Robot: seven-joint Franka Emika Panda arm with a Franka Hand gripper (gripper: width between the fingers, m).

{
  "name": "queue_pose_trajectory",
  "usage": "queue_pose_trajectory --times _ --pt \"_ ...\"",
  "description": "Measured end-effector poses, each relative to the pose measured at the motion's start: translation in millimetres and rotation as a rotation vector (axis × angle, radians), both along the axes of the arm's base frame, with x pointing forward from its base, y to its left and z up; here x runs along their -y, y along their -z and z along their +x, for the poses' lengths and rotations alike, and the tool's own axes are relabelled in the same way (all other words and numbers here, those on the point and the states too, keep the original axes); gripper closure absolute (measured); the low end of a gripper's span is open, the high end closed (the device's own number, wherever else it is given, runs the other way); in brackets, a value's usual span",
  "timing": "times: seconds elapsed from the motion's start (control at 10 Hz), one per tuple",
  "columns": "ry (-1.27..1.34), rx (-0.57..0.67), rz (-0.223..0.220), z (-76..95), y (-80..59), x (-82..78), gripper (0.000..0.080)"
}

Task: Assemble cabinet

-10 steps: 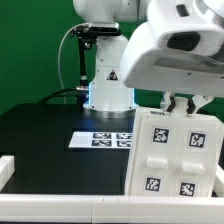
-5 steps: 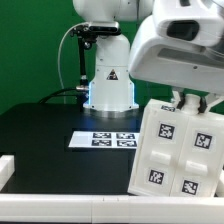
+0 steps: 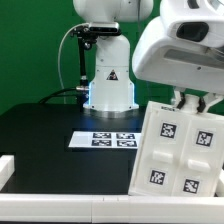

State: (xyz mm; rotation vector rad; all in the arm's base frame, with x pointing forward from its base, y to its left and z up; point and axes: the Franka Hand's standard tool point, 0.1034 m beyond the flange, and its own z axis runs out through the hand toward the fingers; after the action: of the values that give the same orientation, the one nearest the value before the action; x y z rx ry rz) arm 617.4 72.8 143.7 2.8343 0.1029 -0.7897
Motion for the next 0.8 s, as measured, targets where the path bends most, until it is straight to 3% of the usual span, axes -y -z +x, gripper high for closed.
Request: queue_pose_trajectory --times 0.4,0.6,0.7,0.8 --pt "0.009 0.000 -0.003 -0.1 0.6 2.2 0.0578" --pt "0.010 -0.001 -0.003 -0.1 0.8 3.1 0.0177" --pt "0.011 -0.001 -0.003 0.0 0.8 3.6 0.0061" --pt "0.026 0.004 -0.011 0.3 -1.3 4.3 0.0061"
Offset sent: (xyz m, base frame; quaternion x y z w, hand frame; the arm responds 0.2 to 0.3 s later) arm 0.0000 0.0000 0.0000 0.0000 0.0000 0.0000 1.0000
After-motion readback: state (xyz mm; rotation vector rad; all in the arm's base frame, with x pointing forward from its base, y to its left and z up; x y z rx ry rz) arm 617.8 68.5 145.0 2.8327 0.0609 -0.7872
